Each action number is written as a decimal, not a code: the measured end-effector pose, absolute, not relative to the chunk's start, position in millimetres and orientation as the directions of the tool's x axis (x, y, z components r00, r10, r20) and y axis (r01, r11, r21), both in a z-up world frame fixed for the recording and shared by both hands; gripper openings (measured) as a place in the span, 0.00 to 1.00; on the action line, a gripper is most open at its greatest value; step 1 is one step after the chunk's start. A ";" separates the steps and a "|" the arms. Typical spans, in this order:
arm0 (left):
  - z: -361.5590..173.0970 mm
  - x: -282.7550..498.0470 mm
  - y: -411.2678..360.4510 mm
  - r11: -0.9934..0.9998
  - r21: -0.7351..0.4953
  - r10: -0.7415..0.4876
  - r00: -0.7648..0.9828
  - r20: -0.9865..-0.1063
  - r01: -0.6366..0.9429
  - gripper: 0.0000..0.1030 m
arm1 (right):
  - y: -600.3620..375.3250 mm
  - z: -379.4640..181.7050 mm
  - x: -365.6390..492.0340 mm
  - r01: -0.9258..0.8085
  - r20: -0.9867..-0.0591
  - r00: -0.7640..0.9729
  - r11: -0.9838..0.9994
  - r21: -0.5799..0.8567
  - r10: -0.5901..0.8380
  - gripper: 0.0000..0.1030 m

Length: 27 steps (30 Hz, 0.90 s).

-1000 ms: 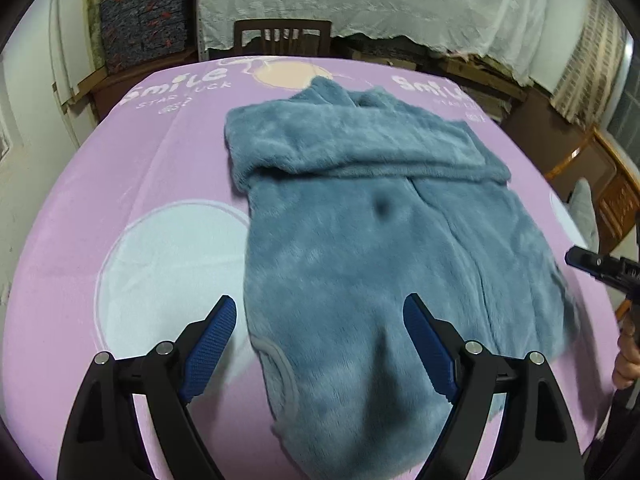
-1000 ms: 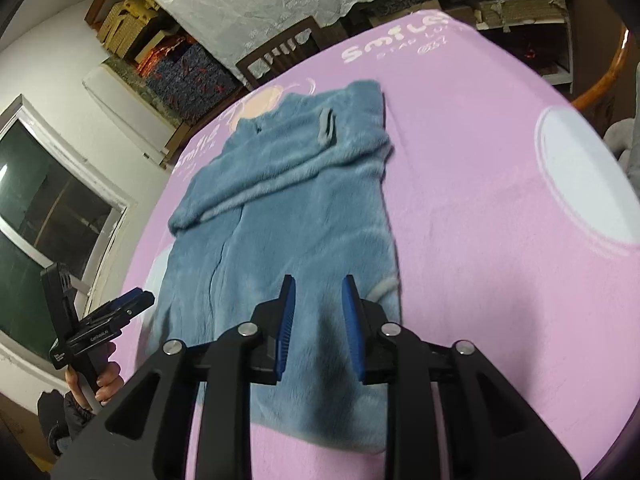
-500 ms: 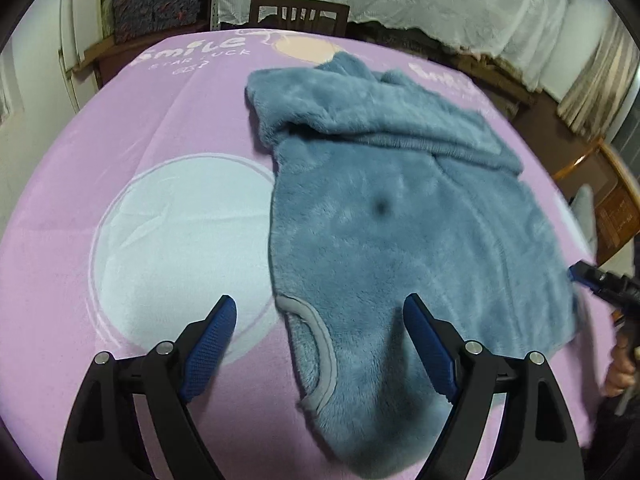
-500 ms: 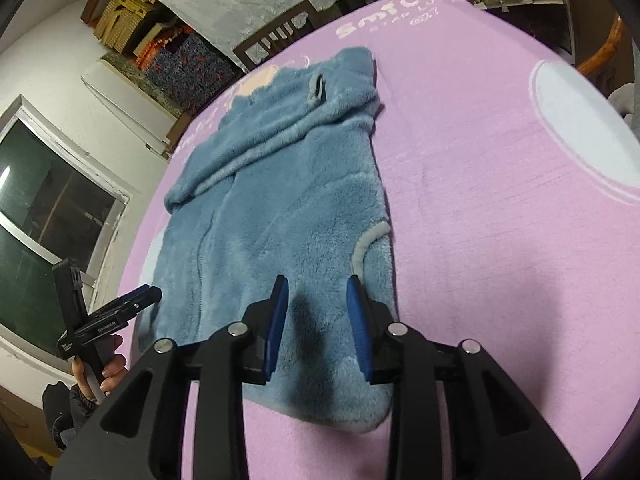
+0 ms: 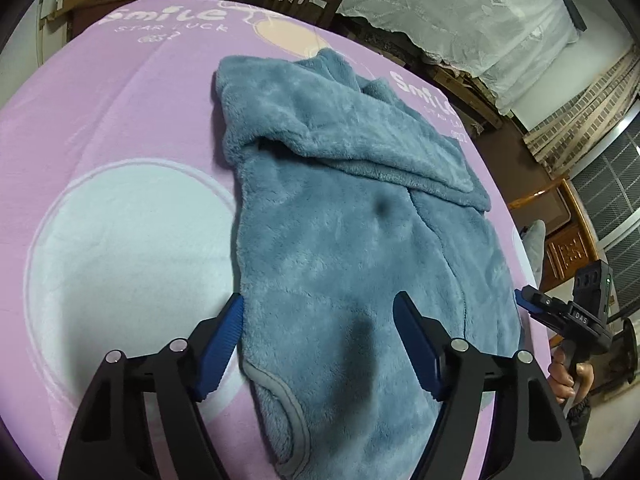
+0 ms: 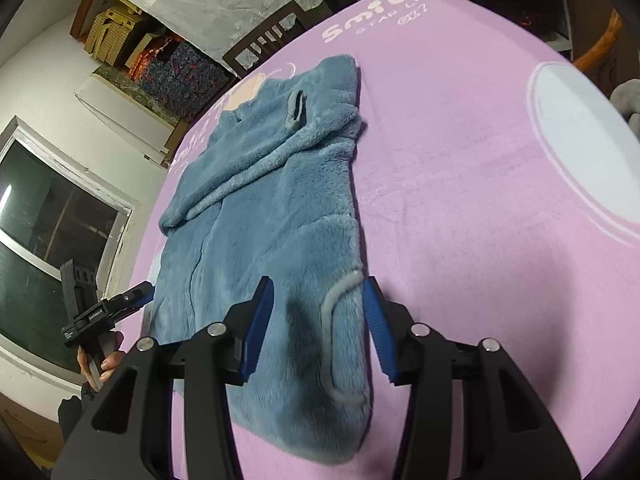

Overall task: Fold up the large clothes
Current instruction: 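Move both grippers to the jacket hem and close the left gripper on it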

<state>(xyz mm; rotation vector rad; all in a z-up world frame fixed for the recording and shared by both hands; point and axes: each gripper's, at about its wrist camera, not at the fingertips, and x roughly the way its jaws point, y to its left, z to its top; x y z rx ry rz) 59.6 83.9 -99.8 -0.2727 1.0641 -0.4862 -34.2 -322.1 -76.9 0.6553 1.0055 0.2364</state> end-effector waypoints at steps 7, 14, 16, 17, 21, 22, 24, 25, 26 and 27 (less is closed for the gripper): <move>-101.8 25.6 92.1 0.838 -0.471 -0.545 0.374 -0.750 0.276 0.73 | -314.5 -82.5 -47.8 0.085 -0.709 0.502 0.787 0.611 0.496 0.46; -103.6 -26.3 82.4 0.793 -0.506 -0.604 0.324 -0.728 0.339 0.73 | -298.0 -79.3 -84.3 0.028 -0.708 0.484 0.800 0.599 0.514 0.47; -104.5 -31.8 77.9 0.795 -0.492 -0.599 0.331 -0.729 0.354 0.73 | -294.9 -79.4 -91.2 0.020 -0.703 0.481 0.795 0.606 0.524 0.47; -104.7 -32.1 76.3 0.797 -0.485 -0.596 0.338 -0.728 0.359 0.73 | -293.5 -79.7 -92.9 0.015 -0.700 0.482 0.794 0.607 0.526 0.47; -109.7 -24.8 72.0 0.796 -0.492 -0.599 0.348 -0.721 0.352 0.41 | -285.7 -83.4 -93.7 -0.005 -0.695 0.480 0.793 0.609 0.536 0.30; -110.6 -23.8 72.1 0.801 -0.490 -0.594 0.349 -0.725 0.345 0.30 | -285.6 -84.4 -94.4 -0.005 -0.691 0.482 0.790 0.613 0.539 0.29; -112.3 -20.5 75.5 0.809 -0.485 -0.583 0.352 -0.732 0.330 0.18 | -286.3 -85.2 -95.7 -0.005 -0.686 0.490 0.789 0.614 0.538 0.23; -111.9 -19.4 77.7 0.809 -0.489 -0.584 0.354 -0.731 0.325 0.17 | -287.7 -85.1 -95.9 -0.004 -0.683 0.492 0.785 0.619 0.541 0.22; -110.8 -18.6 80.9 0.808 -0.495 -0.586 0.358 -0.727 0.319 0.16 | -289.7 -84.2 -96.4 -0.002 -0.674 0.496 0.777 0.629 0.547 0.21; -108.5 -18.7 83.1 0.810 -0.494 -0.584 0.367 -0.724 0.316 0.15 | -291.5 -83.0 -96.6 -0.002 -0.668 0.499 0.772 0.636 0.552 0.20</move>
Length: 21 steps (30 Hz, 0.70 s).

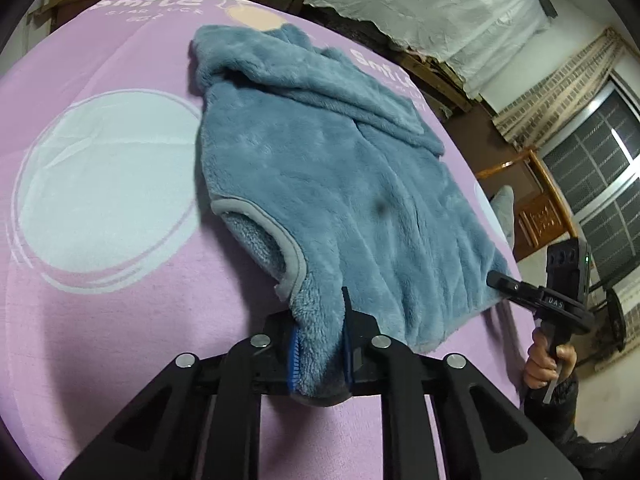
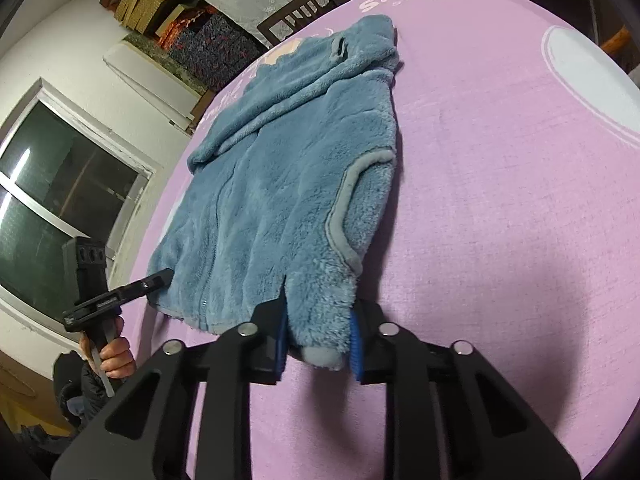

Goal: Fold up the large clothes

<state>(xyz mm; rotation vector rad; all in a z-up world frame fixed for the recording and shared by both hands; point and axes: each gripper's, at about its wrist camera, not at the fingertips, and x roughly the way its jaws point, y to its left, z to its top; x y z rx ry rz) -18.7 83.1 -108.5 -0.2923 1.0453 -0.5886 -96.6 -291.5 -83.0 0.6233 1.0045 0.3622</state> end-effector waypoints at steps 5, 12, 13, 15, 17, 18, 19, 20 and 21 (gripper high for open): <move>-86.3 -16.0 80.7 0.823 -0.458 -0.565 0.412 -0.715 0.336 0.15 | -297.3 -69.0 -90.8 -0.015 -0.624 0.508 0.730 0.683 0.594 0.20; -41.0 -2.1 72.7 0.828 -0.420 -0.558 0.477 -0.679 0.371 0.15 | -304.0 -32.5 -68.5 -0.052 -0.553 0.537 0.680 0.732 0.637 0.20; -33.6 2.4 71.1 0.831 -0.413 -0.554 0.488 -0.674 0.372 0.15 | -304.7 -28.1 -64.5 -0.053 -0.549 0.541 0.677 0.734 0.637 0.20; -21.5 12.7 70.0 0.834 -0.409 -0.550 0.506 -0.664 0.370 0.15 | -308.0 -15.4 -52.2 -0.060 -0.536 0.557 0.674 0.737 0.635 0.20; -11.9 22.4 69.2 0.838 -0.401 -0.545 0.521 -0.657 0.370 0.15 | -311.4 -1.6 -37.2 -0.068 -0.524 0.576 0.675 0.735 0.628 0.20; -7.3 27.7 69.0 0.839 -0.400 -0.543 0.530 -0.652 0.368 0.15 | -313.2 5.0 -28.8 -0.070 -0.518 0.586 0.675 0.734 0.624 0.20; -1.5 35.1 67.8 0.842 -0.398 -0.539 0.541 -0.646 0.365 0.15 | -314.6 9.7 -21.9 -0.071 -0.513 0.592 0.675 0.734 0.621 0.20; 3.0 41.3 68.2 0.845 -0.395 -0.535 0.549 -0.642 0.361 0.15 | -317.2 16.3 -10.1 -0.072 -0.506 0.602 0.674 0.736 0.617 0.20; 7.2 48.3 66.2 0.848 -0.391 -0.530 0.558 -0.639 0.357 0.15 | -319.7 21.3 0.9 -0.071 -0.501 0.609 0.672 0.737 0.614 0.20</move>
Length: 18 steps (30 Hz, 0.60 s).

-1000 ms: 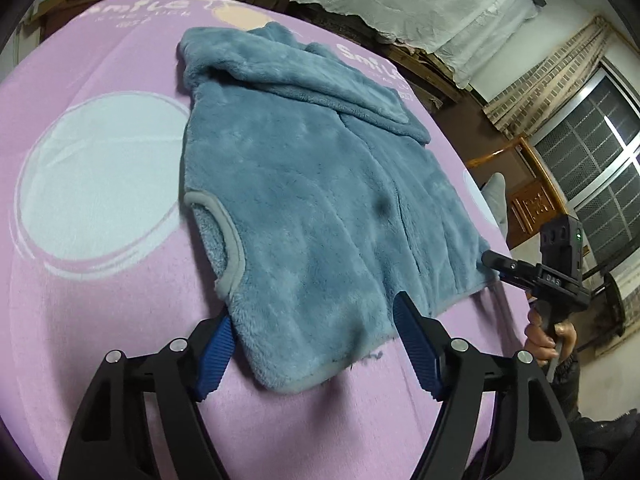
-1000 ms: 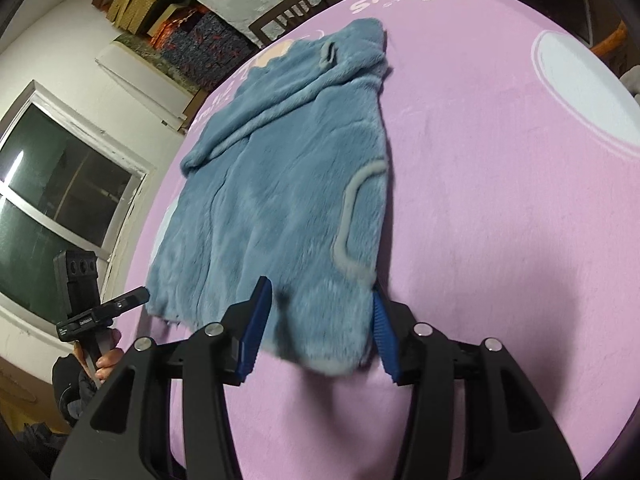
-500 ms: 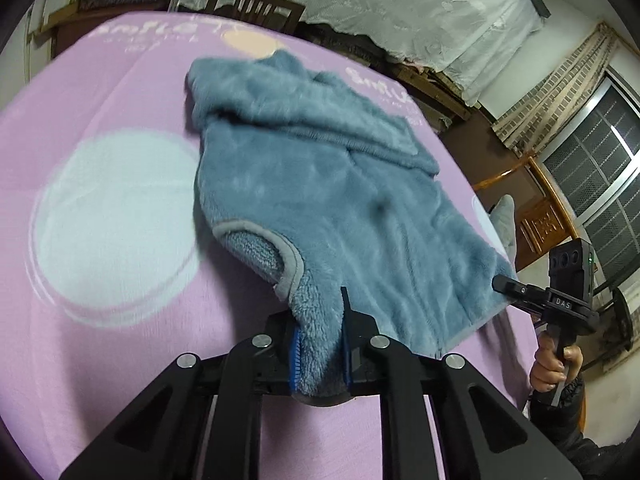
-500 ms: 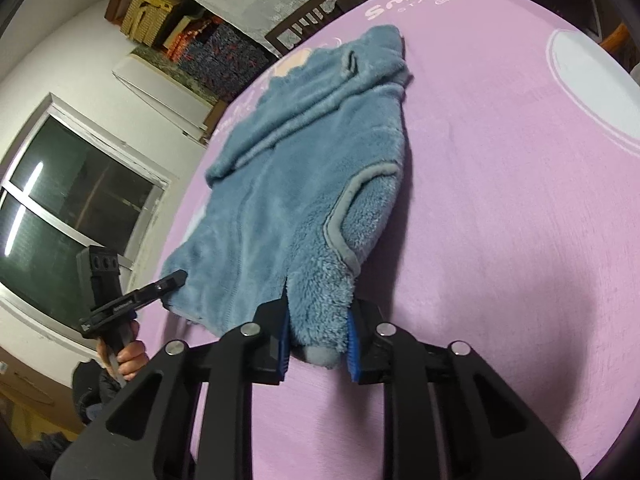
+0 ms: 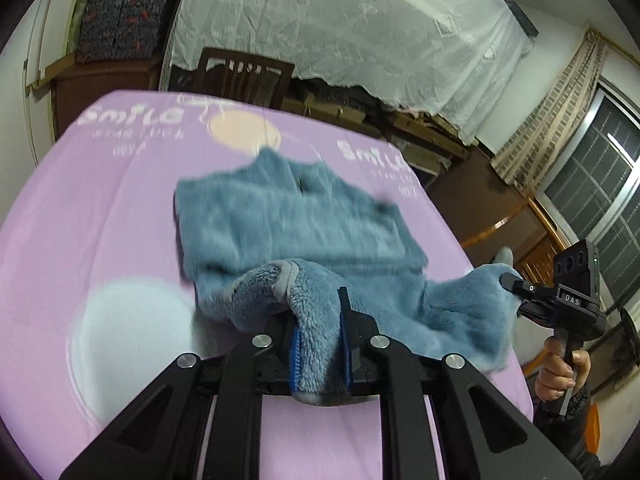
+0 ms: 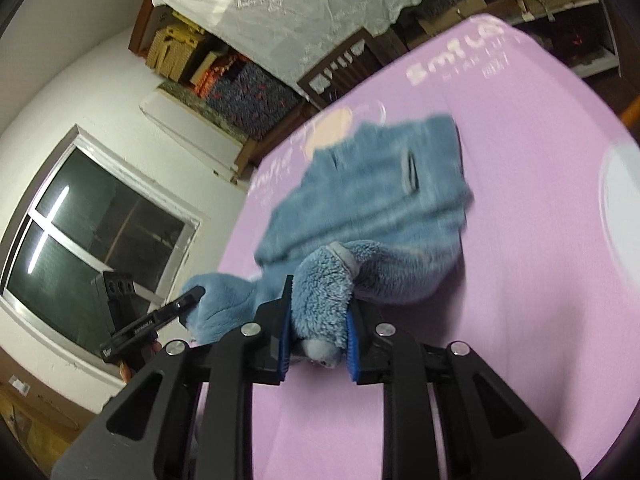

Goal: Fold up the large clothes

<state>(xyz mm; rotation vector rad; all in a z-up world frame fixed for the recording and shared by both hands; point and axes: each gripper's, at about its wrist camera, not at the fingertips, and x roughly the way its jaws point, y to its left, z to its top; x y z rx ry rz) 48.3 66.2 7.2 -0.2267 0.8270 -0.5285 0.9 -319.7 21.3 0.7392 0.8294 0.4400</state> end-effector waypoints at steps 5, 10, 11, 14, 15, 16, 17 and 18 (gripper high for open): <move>25.5 94.8 67.7 0.859 -0.380 -0.511 0.589 -0.626 0.342 0.15 | -332.2 32.1 56.1 -0.034 -0.490 0.638 0.657 0.753 0.594 0.20; 20.4 153.3 66.8 0.872 -0.390 -0.488 0.591 -0.643 0.296 0.15 | -338.2 28.4 116.0 -0.003 -0.494 0.658 0.658 0.753 0.568 0.19; 17.4 165.0 66.2 0.880 -0.383 -0.472 0.596 -0.649 0.280 0.15 | -338.1 25.5 129.5 0.008 -0.503 0.661 0.665 0.747 0.557 0.20; 2.1 197.2 67.9 0.896 -0.377 -0.439 0.597 -0.671 0.234 0.15 | -341.6 12.7 163.8 0.048 -0.543 0.666 0.697 0.715 0.511 0.20; -7.8 211.0 69.2 0.894 -0.392 -0.441 0.583 -0.682 0.218 0.15 | -343.2 6.1 173.3 0.061 -0.552 0.664 0.699 0.712 0.505 0.19; -14.8 219.1 69.6 0.892 -0.400 -0.443 0.575 -0.688 0.208 0.15 | -345.1 -2.2 182.7 0.072 -0.557 0.657 0.693 0.717 0.508 0.20; -23.2 227.4 70.0 0.894 -0.403 -0.438 0.567 -0.698 0.194 0.15 | -347.4 -14.6 193.6 0.089 -0.561 0.648 0.680 0.727 0.515 0.20; -32.2 235.1 70.3 0.898 -0.401 -0.429 0.561 -0.708 0.181 0.15 | -349.4 -26.3 202.0 0.108 -0.568 0.639 0.671 0.734 0.519 0.20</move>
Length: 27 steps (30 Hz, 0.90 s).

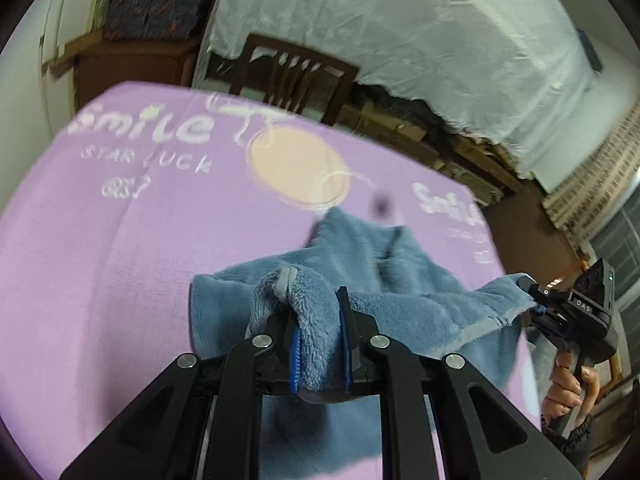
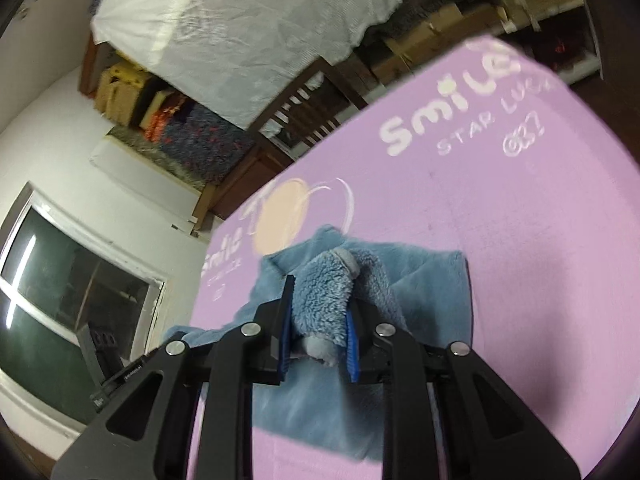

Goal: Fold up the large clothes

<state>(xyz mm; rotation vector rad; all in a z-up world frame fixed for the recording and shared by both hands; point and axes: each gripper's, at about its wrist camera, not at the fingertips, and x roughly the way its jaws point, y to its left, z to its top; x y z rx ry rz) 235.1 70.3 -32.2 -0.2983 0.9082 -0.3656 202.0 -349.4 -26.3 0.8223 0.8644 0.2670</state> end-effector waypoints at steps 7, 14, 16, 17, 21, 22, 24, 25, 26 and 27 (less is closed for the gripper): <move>-80.6 257.9 69.1 0.908 -0.387 -0.409 0.548 -0.730 0.162 0.17 | -349.9 -93.9 227.8 0.184 -0.608 0.594 0.647 0.740 0.526 0.18; -59.4 244.6 78.4 0.879 -0.444 -0.465 0.528 -0.711 0.176 0.33 | -347.9 -66.2 223.3 0.122 -0.571 0.602 0.642 0.757 0.558 0.48; -42.6 228.7 82.7 0.868 -0.453 -0.486 0.540 -0.688 0.204 0.65 | -349.8 -40.9 207.9 0.059 -0.544 0.637 0.670 0.740 0.546 0.58; -34.9 221.5 83.9 0.882 -0.426 -0.461 0.564 -0.686 0.203 0.73 | -349.9 -32.6 202.8 0.042 -0.544 0.645 0.686 0.727 0.537 0.60; -11.8 195.5 94.1 0.919 -0.328 -0.388 0.647 -0.657 0.218 0.84 | -350.1 -13.2 180.7 0.013 -0.570 0.652 0.745 0.667 0.499 0.60; -12.9 194.4 94.8 0.926 -0.314 -0.372 0.651 -0.662 0.209 0.84 | -349.6 -12.9 177.7 0.014 -0.583 0.650 0.759 0.651 0.488 0.60; -20.7 198.9 92.6 0.944 -0.273 -0.326 0.648 -0.689 0.185 0.84 | -349.6 -18.5 174.4 0.034 -0.627 0.645 0.804 0.594 0.437 0.60; -24.5 203.8 90.3 0.948 -0.263 -0.314 0.641 -0.700 0.178 0.84 | -348.9 -21.8 175.7 0.042 -0.639 0.642 0.813 0.580 0.423 0.60; -29.1 209.3 88.2 0.952 -0.256 -0.304 0.633 -0.712 0.170 0.84 | -349.1 -24.6 178.4 0.048 -0.647 0.639 0.817 0.574 0.417 0.60; -33.2 215.8 86.1 0.954 -0.250 -0.296 0.627 -0.721 0.163 0.84 | -348.8 -27.8 181.5 0.054 -0.654 0.638 0.823 0.566 0.408 0.60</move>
